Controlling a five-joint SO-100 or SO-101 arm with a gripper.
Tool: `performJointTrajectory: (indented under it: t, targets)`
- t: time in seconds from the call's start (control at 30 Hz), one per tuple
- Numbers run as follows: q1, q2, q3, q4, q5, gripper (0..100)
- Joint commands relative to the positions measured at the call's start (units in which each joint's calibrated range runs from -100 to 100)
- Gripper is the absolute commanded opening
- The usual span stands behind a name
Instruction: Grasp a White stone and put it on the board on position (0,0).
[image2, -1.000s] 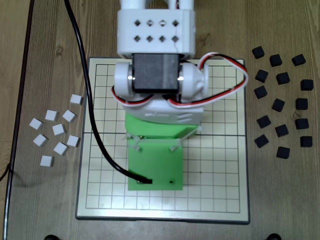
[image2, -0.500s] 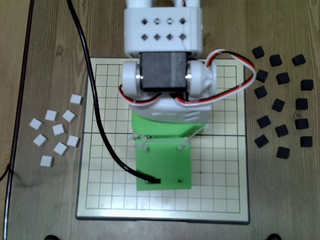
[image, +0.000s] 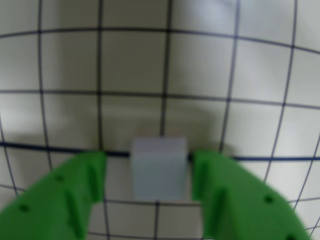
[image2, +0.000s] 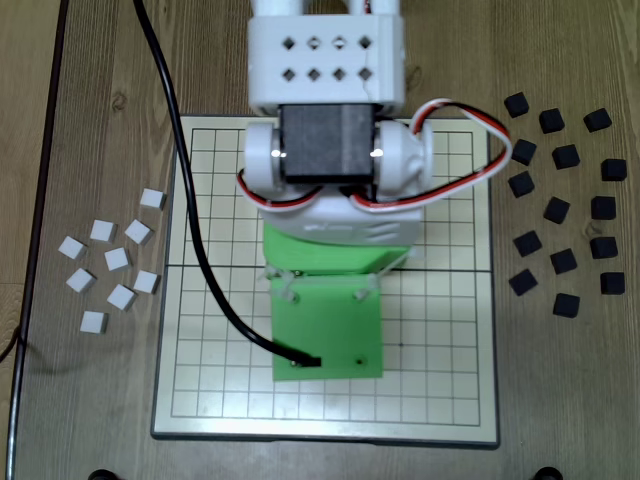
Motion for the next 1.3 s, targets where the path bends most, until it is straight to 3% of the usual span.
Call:
performJointTrajectory:
  t: [0.0, 0.33, 1.27]
  targets:
    - [0.2, -5.2, -0.3, 0.5, 0.0, 12]
    - [-0.9, -8.2, -22.7, 18.4, -0.2, 13]
    - [-1.5, -7.6, -19.8, 15.1, -0.5, 12]
